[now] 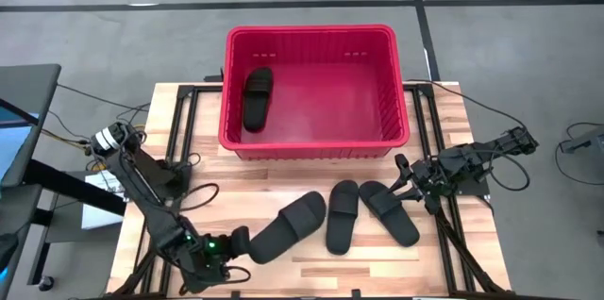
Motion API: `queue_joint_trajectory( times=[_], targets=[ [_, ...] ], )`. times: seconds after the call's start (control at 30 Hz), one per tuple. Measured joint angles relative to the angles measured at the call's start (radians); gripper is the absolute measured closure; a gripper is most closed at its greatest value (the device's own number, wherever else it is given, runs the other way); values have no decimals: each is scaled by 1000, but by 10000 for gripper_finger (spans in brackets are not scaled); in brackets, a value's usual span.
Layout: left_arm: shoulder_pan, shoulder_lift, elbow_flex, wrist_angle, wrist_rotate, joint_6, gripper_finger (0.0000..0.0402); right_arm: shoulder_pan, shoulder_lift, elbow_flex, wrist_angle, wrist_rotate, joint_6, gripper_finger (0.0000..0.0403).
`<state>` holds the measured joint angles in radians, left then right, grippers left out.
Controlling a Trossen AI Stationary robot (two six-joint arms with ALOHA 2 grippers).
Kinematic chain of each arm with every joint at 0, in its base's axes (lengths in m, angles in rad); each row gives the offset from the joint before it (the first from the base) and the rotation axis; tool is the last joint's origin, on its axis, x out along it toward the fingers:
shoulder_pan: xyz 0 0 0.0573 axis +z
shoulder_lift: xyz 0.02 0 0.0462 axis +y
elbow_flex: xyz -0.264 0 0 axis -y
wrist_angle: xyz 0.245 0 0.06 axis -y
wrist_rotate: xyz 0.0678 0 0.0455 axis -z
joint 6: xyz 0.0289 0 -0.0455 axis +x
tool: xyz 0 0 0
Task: Pick and place slides into bin
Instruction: Put the black slide into the red container
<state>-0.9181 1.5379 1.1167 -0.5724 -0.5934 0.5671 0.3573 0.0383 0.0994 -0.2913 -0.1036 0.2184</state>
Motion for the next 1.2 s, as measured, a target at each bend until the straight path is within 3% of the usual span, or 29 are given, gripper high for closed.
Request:
queue_joint_trajectory(
  times=[0.73, 1.2],
  targets=[
    [23, -1, 347, -114, -253, -34, 401, 0, 0, 0, 0, 0, 0, 301],
    [162, -1, 496, -253, -279, -63, 401, 0, 0, 0, 0, 0, 0, 301]
  ],
)
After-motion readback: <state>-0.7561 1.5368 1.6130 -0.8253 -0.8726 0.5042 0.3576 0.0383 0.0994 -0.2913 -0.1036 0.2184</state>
